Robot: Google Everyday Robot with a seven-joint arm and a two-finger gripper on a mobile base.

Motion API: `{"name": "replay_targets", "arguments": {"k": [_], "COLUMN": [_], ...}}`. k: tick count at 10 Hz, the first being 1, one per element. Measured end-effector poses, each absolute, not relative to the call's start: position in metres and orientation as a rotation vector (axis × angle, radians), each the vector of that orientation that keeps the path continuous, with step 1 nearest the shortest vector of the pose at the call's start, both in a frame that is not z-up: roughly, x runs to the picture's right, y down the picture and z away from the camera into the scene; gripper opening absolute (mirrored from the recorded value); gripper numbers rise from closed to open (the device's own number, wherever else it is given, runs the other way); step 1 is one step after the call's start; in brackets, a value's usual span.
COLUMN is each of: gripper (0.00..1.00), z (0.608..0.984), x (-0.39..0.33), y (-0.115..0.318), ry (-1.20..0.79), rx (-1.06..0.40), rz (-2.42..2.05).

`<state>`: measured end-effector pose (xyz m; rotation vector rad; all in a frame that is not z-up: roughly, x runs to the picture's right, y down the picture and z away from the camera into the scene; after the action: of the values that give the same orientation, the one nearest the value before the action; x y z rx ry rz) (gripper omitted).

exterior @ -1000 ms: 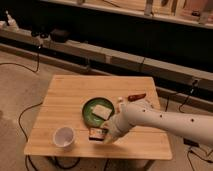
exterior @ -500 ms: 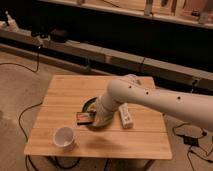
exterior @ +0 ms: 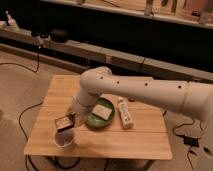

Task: Place the eraser in the ceramic cup

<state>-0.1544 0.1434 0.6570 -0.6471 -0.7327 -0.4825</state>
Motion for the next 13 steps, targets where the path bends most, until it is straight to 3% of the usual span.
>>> {"name": "replay_targets", "arguments": {"k": [6, 8, 13], "gripper": [0.63, 0.78, 0.8], "z": [0.674, 0.671, 0.666], "x": [-0.194, -0.194, -0.195], "y": [0.16, 0.165, 0.171], "ry": [-0.649, -0.632, -0.631], "rx": [-0.71, -0.721, -0.736], "rz": [-0.616, -0.631, -0.638]}}
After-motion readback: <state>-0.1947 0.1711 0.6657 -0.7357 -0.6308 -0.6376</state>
